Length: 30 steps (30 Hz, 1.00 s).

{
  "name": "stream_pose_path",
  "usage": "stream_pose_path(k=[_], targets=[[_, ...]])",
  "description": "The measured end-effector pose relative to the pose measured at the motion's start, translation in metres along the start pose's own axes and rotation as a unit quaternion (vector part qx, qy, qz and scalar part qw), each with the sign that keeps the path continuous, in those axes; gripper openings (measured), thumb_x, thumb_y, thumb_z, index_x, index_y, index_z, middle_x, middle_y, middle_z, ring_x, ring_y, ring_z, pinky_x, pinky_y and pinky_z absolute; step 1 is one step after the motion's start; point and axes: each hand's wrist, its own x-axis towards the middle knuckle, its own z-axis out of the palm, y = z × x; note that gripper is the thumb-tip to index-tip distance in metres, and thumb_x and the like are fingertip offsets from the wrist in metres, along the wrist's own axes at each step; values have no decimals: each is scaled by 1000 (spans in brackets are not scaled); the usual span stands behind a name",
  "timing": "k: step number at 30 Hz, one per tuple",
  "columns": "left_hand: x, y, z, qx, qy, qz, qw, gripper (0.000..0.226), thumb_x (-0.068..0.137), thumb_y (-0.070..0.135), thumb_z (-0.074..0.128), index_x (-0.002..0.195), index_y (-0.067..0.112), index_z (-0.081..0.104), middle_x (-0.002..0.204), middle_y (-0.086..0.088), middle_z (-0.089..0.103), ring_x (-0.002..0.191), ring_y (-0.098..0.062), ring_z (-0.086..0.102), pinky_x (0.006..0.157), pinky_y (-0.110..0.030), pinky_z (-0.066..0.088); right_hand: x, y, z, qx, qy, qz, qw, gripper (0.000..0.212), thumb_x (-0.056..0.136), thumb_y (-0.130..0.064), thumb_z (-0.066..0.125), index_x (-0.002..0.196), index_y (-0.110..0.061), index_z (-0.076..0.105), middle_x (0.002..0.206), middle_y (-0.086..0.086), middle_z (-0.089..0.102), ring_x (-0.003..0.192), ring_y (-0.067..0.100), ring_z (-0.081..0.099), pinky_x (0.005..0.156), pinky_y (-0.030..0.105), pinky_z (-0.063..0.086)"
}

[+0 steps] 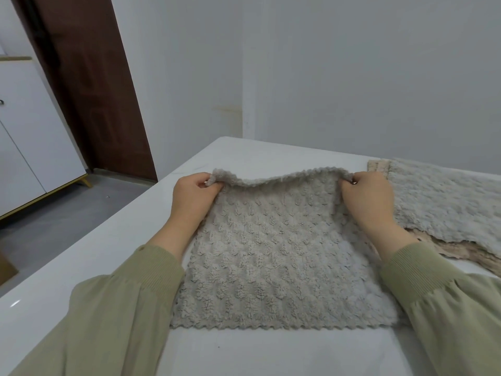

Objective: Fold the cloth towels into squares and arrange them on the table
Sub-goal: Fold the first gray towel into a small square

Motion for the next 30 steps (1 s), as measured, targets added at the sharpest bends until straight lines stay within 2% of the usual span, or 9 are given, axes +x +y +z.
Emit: stream_pose_path(k=[2, 5, 7, 11, 18, 21, 24, 27, 30], targets=[[1, 0, 1, -58, -22, -43, 997, 40, 82, 7, 66, 47, 21, 51, 37, 12, 38, 36, -4, 29, 42, -20, 23, 3, 2, 1, 41, -17, 41, 998, 37, 81, -9, 57, 50, -5, 37, 46, 8, 33, 45, 24, 27, 49, 26, 23], [-3, 5, 2, -78, -48, -60, 994, 25, 87, 6, 61, 63, 13, 63, 46, 1, 57, 33, -8, 42, 36, -14, 31, 2, 3, 2, 129, -38, 86, 987, 22, 80, -6, 52, 62, 4, 61, 52, 10, 60, 47, 27, 56, 54, 33, 52], [-3, 7, 2, -116, -36, -53, 991, 22, 89, 6, 60, 77, 21, 72, 65, 3, 71, 52, -10, 63, 50, -18, 47, -2, -4, -2, 234, -21, 105, 966, 19, 85, -3, 52, 74, -1, 67, 64, 8, 69, 62, 22, 69, 66, 42, 59], [-9, 8, -3, -154, -11, -52, 987, 25, 87, 6, 62, 91, 27, 74, 98, -2, 73, 96, -22, 68, 84, -34, 53, -15, -22, -16, 310, 28, 58, 949, 27, 88, -2, 48, 101, -14, 69, 88, -3, 68, 78, 6, 62, 66, 15, 52], [-48, 42, -17, -358, -23, -219, 908, 19, 90, 7, 53, 79, 6, 68, 90, -8, 68, 79, -17, 65, 63, -28, 58, -64, -18, -37, 308, 11, 75, 948, 25, 94, -13, 44, 91, -11, 69, 68, -5, 58, 67, 11, 52, 61, 24, 39], [-68, 42, -28, -316, -7, -208, 926, 12, 87, 1, 59, 88, 6, 70, 87, -4, 68, 77, -14, 64, 59, -22, 56, -83, -10, -47, 275, 0, 74, 959, 22, 89, -5, 48, 91, -12, 68, 63, -1, 57, 53, 11, 45, 51, 21, 37], [-83, 39, -41, -230, 14, -198, 953, 27, 87, -2, 58, 104, 15, 68, 80, -4, 63, 58, -11, 60, 55, -19, 53, -98, -2, -57, 239, 12, 77, 968, 23, 85, -1, 49, 94, -12, 68, 69, 0, 60, 56, 14, 49, 59, 25, 39], [-91, 34, -50, -101, 21, -168, 980, 26, 86, 1, 58, 99, 20, 71, 74, -4, 64, 49, -12, 53, 50, -19, 49, -107, 4, -65, 186, -18, 72, 980, 18, 85, -7, 53, 95, -15, 66, 71, 0, 61, 63, 17, 53, 64, 28, 43], [-95, 30, -49, 9, -10, -130, 991, 25, 83, 5, 59, 93, 24, 73, 73, -3, 65, 57, -16, 54, 62, -26, 47, -109, 11, -66, 134, -57, 69, 987, 18, 84, -9, 55, 97, -15, 67, 70, -1, 60, 64, 20, 54, 67, 32, 45]])
